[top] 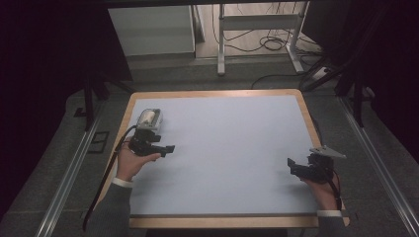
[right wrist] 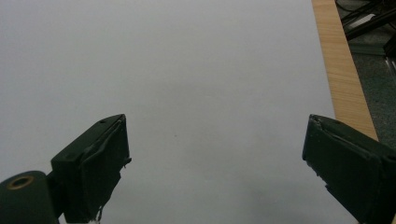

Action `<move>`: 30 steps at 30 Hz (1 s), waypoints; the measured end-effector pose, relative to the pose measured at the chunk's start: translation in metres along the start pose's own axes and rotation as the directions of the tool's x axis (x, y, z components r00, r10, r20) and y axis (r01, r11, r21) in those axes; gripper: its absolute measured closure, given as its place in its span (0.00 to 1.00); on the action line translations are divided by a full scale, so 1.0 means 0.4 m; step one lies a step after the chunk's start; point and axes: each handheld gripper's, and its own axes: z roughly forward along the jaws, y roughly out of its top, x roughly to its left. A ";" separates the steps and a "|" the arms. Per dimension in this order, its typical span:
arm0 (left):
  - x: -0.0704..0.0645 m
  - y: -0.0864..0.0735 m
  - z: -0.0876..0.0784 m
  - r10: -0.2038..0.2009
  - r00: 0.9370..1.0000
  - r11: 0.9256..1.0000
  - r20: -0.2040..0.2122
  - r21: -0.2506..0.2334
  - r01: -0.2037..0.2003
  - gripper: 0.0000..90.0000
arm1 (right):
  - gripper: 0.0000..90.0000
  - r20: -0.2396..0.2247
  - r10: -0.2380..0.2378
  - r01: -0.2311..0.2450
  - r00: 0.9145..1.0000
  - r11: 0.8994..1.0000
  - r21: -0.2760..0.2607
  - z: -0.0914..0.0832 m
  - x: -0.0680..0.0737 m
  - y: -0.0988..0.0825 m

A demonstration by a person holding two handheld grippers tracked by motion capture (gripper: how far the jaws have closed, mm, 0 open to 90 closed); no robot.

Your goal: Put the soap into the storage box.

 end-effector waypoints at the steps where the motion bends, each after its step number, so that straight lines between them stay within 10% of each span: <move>1: -0.005 -0.009 0.002 -0.005 1.000 1.000 0.004 0.000 0.005 0.27 | 0.08 0.000 0.001 -0.001 1.000 1.000 0.000 0.000 0.000 0.000; 14: -0.029 -0.112 0.034 -0.041 0.999 0.999 0.035 0.024 0.041 0.25 | 0.08 0.004 -0.009 0.009 1.000 1.000 0.004 0.001 0.000 -0.001; 30: -0.034 -0.117 0.022 -0.042 0.998 0.999 0.037 0.008 0.042 0.24 | 0.08 0.001 -0.023 0.023 1.000 1.000 0.008 0.004 0.005 -0.002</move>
